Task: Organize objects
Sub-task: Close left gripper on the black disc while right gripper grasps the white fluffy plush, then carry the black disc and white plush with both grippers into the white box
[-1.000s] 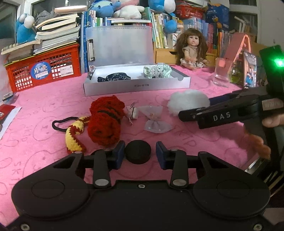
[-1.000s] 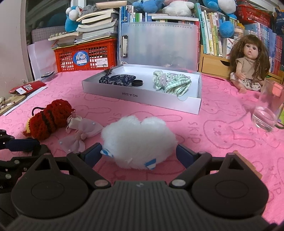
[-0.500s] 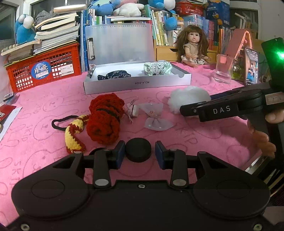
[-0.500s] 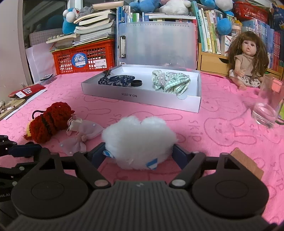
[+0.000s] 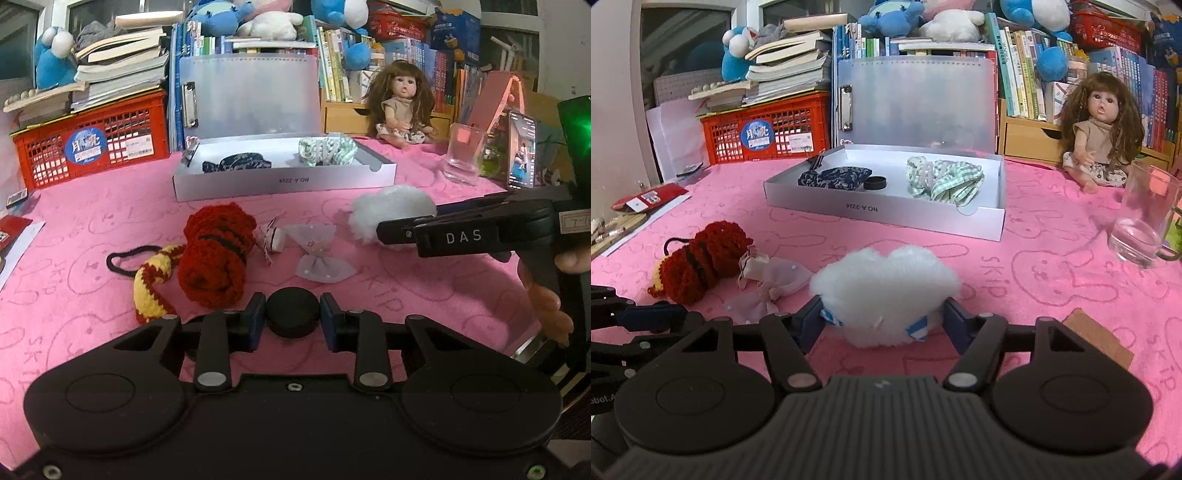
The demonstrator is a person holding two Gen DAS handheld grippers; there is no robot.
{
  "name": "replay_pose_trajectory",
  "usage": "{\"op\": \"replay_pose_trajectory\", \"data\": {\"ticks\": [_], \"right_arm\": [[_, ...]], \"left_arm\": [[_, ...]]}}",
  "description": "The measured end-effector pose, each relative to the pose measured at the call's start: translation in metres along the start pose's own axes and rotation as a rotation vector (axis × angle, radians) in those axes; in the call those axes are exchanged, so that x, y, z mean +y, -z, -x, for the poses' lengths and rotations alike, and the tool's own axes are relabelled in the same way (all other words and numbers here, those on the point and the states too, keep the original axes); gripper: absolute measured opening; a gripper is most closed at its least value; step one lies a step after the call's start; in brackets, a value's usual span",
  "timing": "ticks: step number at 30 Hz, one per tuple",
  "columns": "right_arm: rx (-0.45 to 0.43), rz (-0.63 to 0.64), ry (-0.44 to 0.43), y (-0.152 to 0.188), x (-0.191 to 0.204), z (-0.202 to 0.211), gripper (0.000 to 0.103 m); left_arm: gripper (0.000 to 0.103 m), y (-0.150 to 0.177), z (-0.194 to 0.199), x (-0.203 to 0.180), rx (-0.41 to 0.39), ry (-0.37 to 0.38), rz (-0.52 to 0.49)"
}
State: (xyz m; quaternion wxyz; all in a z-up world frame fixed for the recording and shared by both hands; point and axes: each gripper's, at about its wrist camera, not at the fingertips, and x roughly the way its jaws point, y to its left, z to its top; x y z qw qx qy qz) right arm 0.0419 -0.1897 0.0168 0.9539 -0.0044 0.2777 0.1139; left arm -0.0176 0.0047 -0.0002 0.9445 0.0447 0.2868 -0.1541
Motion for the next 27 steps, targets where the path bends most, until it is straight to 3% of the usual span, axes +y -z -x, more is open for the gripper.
{"op": "replay_pose_trajectory", "data": {"ticks": [14,27], "right_arm": [[-0.037,-0.031,0.017,-0.012,-0.006,0.013,0.069],[-0.078,-0.092,0.055,-0.049,-0.029,0.014,0.068]], "left_arm": [[0.030,-0.033,0.002,0.004,-0.030,-0.001,0.024],[0.030,-0.099,-0.017,0.018,-0.107,-0.038,0.025]]}}
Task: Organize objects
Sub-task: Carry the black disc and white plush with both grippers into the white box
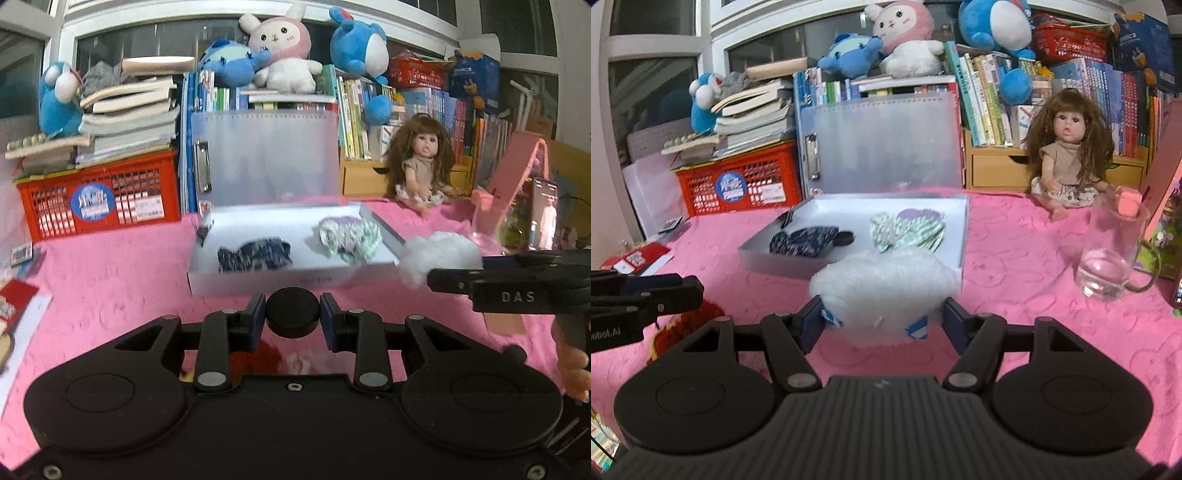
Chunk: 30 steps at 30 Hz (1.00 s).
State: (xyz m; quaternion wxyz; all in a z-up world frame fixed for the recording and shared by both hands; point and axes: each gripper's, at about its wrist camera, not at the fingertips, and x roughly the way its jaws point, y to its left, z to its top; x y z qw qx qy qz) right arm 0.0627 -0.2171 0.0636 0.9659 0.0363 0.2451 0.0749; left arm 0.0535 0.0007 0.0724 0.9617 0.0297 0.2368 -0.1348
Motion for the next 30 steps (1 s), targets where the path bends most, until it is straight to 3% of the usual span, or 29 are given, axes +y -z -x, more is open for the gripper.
{"op": "replay_pose_trajectory", "data": {"ticks": [12,30], "right_arm": [[-0.010,0.004,0.017,-0.026,-0.009,-0.019,0.068],[0.076,-0.115,0.016,-0.058,-0.043,-0.073,0.068]], "left_arm": [[0.030,-0.038,-0.043,0.007,0.009,-0.043,0.042],[0.030,-0.075,-0.122,0.034,0.061,-0.095,0.154]]}}
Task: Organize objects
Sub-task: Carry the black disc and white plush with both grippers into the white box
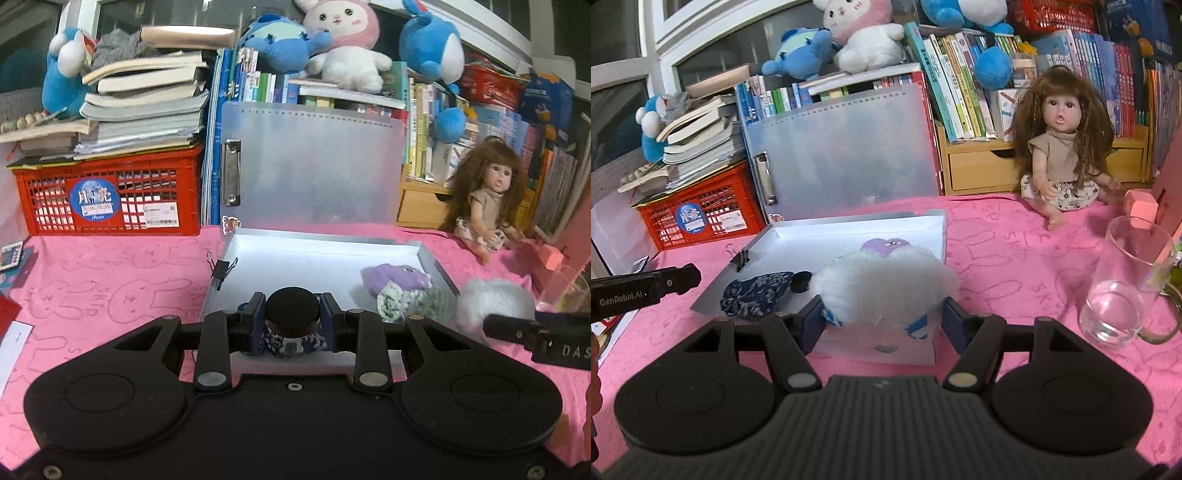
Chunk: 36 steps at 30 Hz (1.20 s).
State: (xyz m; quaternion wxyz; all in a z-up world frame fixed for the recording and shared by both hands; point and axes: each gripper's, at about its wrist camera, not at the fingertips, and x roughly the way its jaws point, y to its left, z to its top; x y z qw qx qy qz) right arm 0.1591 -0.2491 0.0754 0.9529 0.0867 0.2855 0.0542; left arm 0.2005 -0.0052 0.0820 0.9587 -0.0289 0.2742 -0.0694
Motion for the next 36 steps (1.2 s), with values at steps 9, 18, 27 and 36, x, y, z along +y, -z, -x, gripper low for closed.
{"op": "replay_pose_trajectory", "data": {"ticks": [9,18,27,36], "right_arm": [[0.047,0.017,0.016,-0.003,0.002,-0.027,0.068],[0.074,0.021,0.004,-0.001,0.007,-0.044,0.068],[0.096,0.031,-0.011,-0.003,0.012,-0.062,0.068],[0.103,0.045,-0.008,-0.008,0.018,-0.076,0.068]], "left_arm": [[0.030,0.002,-0.044,0.009,0.071,-0.020,0.054],[0.030,0.012,-0.071,0.005,0.119,-0.030,0.042],[0.030,0.010,-0.089,0.001,0.138,-0.045,0.012],[0.030,0.002,-0.110,-0.004,0.136,-0.040,0.004]]}}
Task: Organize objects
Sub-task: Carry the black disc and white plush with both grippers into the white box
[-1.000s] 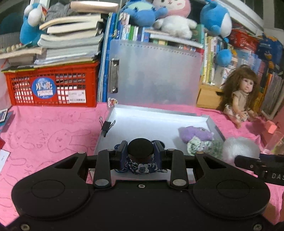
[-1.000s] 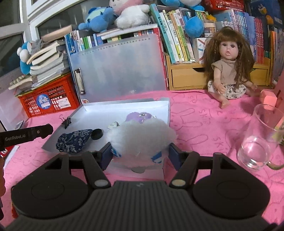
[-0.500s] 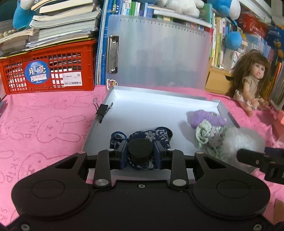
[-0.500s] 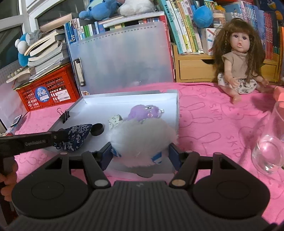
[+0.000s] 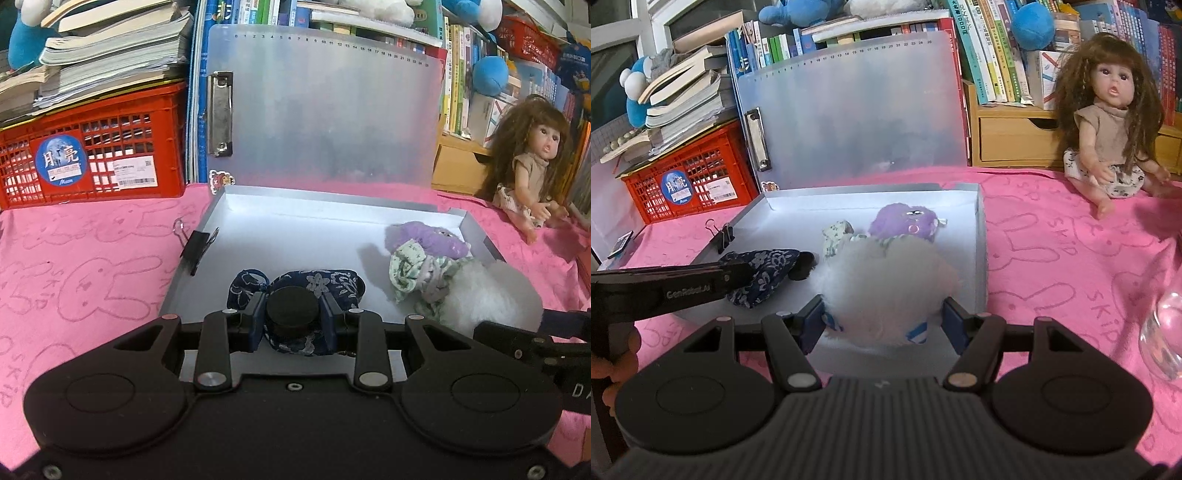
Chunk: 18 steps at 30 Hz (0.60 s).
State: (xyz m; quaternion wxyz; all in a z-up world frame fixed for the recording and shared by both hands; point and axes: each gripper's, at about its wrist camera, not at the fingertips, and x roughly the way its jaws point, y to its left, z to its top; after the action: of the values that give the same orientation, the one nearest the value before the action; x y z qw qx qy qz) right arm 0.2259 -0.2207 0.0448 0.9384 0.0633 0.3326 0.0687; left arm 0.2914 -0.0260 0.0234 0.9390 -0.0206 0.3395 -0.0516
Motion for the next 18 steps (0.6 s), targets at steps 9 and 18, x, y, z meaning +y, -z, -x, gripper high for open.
{"op": "replay_pose_trajectory", "data": {"ticks": [9,18], "right_arm": [[0.018,-0.006,-0.002,-0.010,0.002,-0.015,0.068],[0.045,-0.011,0.008,-0.005,0.003,-0.027,0.068]], "left_arm": [[0.030,-0.006,-0.017,-0.002,-0.012,-0.005,-0.001],[0.030,-0.005,-0.023,-0.007,-0.025,-0.019,-0.019]]}}
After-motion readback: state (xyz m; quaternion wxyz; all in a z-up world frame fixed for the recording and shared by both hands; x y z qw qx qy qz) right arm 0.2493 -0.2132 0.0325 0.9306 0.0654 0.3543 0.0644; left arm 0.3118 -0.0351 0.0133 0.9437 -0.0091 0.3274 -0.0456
